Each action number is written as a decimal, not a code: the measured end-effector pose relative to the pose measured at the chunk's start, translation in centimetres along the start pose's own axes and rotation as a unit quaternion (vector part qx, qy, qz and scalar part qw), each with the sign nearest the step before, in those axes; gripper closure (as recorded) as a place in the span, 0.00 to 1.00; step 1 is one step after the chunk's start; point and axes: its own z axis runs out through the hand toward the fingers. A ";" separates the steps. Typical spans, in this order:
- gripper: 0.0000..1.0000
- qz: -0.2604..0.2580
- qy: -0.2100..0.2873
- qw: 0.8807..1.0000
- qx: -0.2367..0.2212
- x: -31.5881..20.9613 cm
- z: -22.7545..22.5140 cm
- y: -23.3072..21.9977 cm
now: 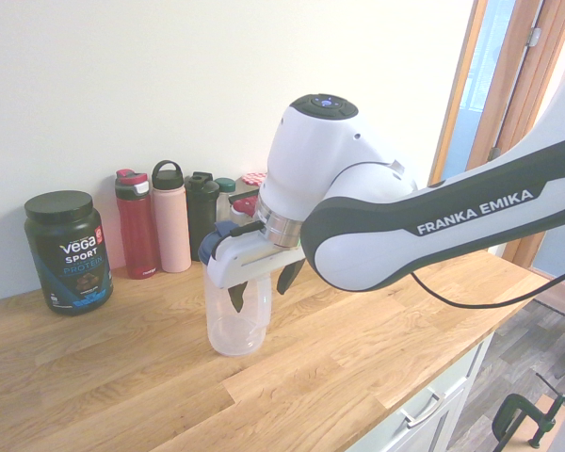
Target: Pour me some water
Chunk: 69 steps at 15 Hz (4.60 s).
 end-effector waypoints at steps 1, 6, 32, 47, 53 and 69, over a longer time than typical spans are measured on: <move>1.00 0.000 0.000 1.000 0.000 0.0 0.0 -0.1; 1.00 -0.002 -0.001 1.000 0.005 0.3 -0.2 -0.9; 1.00 -0.136 -0.104 0.985 -0.003 10.6 -14.9 23.4; 1.00 -0.288 -0.146 0.945 -0.047 30.6 -11.3 42.9; 1.00 -0.378 -0.177 0.892 -0.176 33.2 -10.6 34.6; 1.00 -0.389 -0.173 0.826 -0.368 32.8 -6.4 25.8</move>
